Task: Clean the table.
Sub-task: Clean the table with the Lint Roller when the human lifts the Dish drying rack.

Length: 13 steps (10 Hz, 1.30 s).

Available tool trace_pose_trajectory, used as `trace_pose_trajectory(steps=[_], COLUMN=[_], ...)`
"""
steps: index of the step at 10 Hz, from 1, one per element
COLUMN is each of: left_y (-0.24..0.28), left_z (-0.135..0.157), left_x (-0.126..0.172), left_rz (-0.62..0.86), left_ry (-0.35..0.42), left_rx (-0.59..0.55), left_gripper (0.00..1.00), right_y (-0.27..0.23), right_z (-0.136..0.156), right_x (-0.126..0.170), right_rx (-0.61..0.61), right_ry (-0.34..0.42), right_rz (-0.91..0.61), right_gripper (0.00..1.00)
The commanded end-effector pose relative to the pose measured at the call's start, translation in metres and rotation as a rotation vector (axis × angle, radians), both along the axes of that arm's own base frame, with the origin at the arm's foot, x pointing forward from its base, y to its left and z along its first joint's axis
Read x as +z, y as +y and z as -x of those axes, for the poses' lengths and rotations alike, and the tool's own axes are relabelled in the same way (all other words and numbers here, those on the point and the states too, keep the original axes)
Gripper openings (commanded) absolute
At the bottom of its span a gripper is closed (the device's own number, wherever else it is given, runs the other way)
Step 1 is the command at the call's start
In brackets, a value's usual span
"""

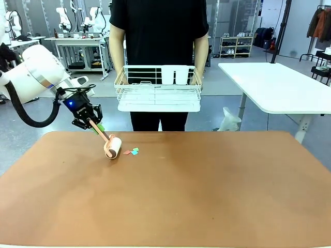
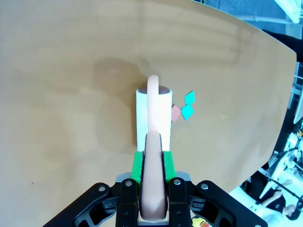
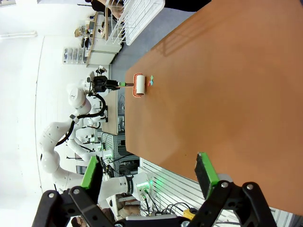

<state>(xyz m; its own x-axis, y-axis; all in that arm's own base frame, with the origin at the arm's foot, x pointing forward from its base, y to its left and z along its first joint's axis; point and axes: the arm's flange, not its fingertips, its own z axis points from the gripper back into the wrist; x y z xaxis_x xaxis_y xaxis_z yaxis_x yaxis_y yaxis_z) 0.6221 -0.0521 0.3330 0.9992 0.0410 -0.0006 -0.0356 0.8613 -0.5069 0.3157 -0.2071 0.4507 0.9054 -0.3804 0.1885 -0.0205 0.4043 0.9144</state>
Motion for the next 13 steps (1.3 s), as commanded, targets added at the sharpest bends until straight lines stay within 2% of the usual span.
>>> trace_pose_trajectory(steps=[1, 5, 8, 10, 11, 13], left_y=[-0.007, -0.073, -0.114, -0.149, -0.160, -0.177], left_z=[0.001, 0.020, 0.024, 0.037, 0.043, 0.060], left_x=[-0.019, -0.047, -0.049, -0.032, -0.020, 0.019], left_rz=[-0.001, -0.044, -0.090, -0.113, -0.115, -0.147], left_ry=[-0.003, -0.031, -0.043, -0.066, -0.045, -0.080], left_rx=[-0.039, -0.013, 0.000, -0.003, -0.001, -0.003], left_gripper=[0.21, 0.21, 0.21, 0.21, 0.21, 0.21], right_y=[0.001, 0.001, 0.001, 0.001, 0.001, 0.001], right_z=[0.002, 0.002, 0.002, 0.002, 0.002, 0.002], right_x=[0.004, 0.004, 0.004, 0.004, 0.004, 0.004], right_rx=[-0.004, -0.004, -0.004, -0.004, -0.004, -0.004], right_ry=[-0.011, -0.011, -0.011, -0.011, -0.011, -0.011], right_rz=[-0.009, -0.009, -0.009, -0.009, -0.009, -0.009], right_gripper=[1.00, 1.00, 1.00, 1.00, 1.00, 1.00])
